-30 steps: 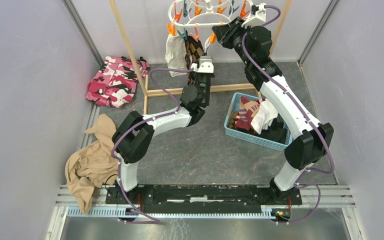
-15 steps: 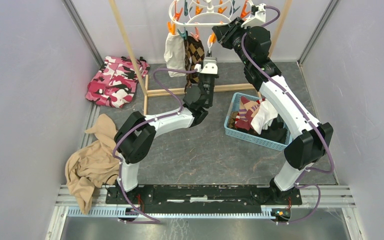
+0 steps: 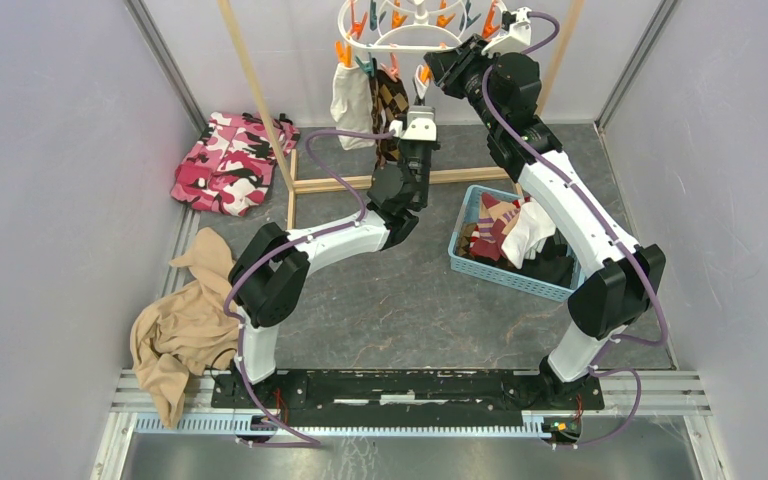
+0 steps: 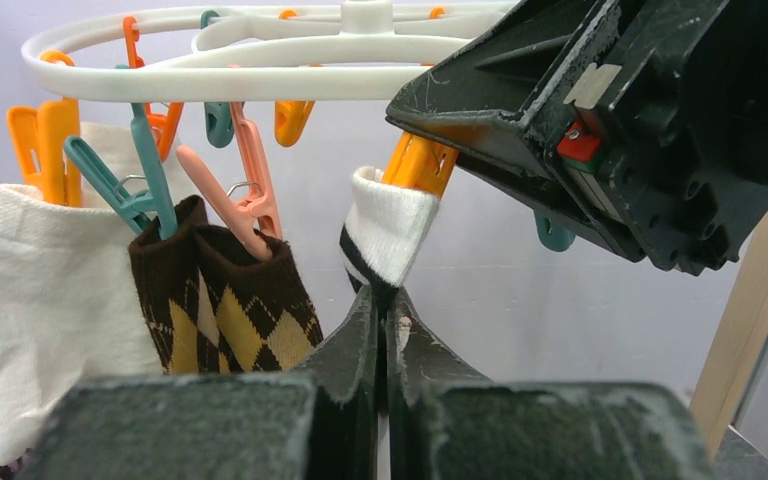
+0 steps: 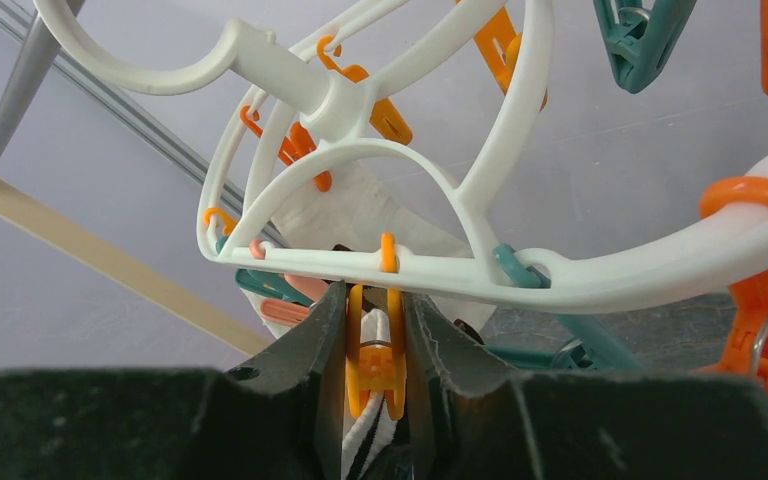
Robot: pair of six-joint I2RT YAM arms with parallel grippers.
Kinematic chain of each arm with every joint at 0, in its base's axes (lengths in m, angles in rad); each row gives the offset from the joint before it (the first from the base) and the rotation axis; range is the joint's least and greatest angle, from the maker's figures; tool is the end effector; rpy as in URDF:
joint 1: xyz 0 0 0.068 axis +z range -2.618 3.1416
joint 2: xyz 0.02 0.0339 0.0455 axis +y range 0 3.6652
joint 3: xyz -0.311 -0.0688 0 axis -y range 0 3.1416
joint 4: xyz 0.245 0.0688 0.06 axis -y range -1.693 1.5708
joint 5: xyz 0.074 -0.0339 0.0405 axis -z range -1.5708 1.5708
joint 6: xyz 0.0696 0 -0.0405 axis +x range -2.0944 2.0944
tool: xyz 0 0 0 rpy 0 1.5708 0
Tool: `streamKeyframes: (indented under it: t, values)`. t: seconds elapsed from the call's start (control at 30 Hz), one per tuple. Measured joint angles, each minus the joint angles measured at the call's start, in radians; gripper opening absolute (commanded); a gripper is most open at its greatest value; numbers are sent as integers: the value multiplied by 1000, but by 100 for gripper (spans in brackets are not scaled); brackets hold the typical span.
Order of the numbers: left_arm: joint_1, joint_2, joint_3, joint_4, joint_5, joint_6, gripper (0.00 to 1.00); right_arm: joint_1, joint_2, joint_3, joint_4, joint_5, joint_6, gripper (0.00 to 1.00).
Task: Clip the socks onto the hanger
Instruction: Clamp the sock onto the hanger.
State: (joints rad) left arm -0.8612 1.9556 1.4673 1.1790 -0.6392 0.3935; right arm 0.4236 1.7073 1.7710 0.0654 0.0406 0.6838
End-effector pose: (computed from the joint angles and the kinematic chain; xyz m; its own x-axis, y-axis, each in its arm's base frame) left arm 0.3451 -0.3381 0.4225 0.5019 -0.1121 -0.8576 0.1265 0.9904 -0.0555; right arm 0.4072 0.1805 0.5156 -0.1453 0.6269 -0.7654 -0.3641 0.6855 0.6305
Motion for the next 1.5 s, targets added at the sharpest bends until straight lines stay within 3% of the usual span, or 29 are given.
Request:
streamKeyframes:
  t: [0.2, 0.5, 0.67, 0.83, 1.03, 1.5]
  values:
    - [0, 1, 0, -10, 0, -3, 2, 0, 2, 2, 0, -1, 1, 32]
    - [0, 1, -1, -21, -14, -4, 3, 0, 2, 2, 1, -4, 5, 48]
    - [0, 1, -1, -23, -15, -6, 15, 0, 2, 1, -8, -5, 8, 54]
    - [0, 1, -1, -26, -17, -21, 35, 0, 2, -3, -15, -5, 7, 61]
    - [0, 1, -8, -26, -19, -38, 51, 0, -7, -19, -16, -4, 0, 67]
    - [2, -66, -161, -97, 46, -100, 63, -2, -119, -123, -8, -6, -43, 77]
